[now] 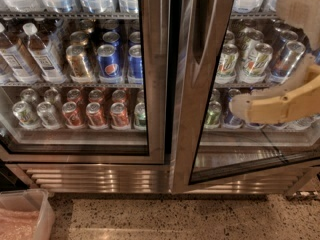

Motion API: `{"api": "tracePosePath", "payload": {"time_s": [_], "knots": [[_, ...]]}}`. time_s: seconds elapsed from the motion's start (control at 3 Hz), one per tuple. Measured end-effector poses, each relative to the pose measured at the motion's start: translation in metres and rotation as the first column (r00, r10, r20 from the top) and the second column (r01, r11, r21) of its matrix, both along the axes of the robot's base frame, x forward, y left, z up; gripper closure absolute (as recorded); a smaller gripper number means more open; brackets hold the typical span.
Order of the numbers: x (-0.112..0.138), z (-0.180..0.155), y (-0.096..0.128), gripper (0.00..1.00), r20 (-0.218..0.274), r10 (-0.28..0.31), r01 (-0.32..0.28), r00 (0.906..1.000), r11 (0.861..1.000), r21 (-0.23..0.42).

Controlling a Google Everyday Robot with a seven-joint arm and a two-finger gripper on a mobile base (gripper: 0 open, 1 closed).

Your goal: Open right fridge door

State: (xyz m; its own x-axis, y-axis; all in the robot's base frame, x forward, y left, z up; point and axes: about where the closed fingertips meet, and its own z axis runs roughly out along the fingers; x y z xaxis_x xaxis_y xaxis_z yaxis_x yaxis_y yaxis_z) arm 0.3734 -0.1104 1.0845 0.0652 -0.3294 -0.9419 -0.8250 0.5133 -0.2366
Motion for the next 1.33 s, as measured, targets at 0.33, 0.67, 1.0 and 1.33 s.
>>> {"api": "tracePosePath", "payload": {"time_s": [0.33,0.67,1.0,1.33], "knots": [[-0.001,0.001,0.002,0.00,0.006,0.006,-0.006,1.0000,1.000,0.025],[0.011,-0.009,0.027,0.00,-0.014,0.093,-0.092,0.9956,0.993,0.075],[0.026,-0.021,0.061,0.00,-0.050,0.211,-0.204,0.9761,0.972,0.120],[0.026,-0.021,0.061,0.00,-0.050,0.211,-0.204,0.9761,0.972,0.120]]}}
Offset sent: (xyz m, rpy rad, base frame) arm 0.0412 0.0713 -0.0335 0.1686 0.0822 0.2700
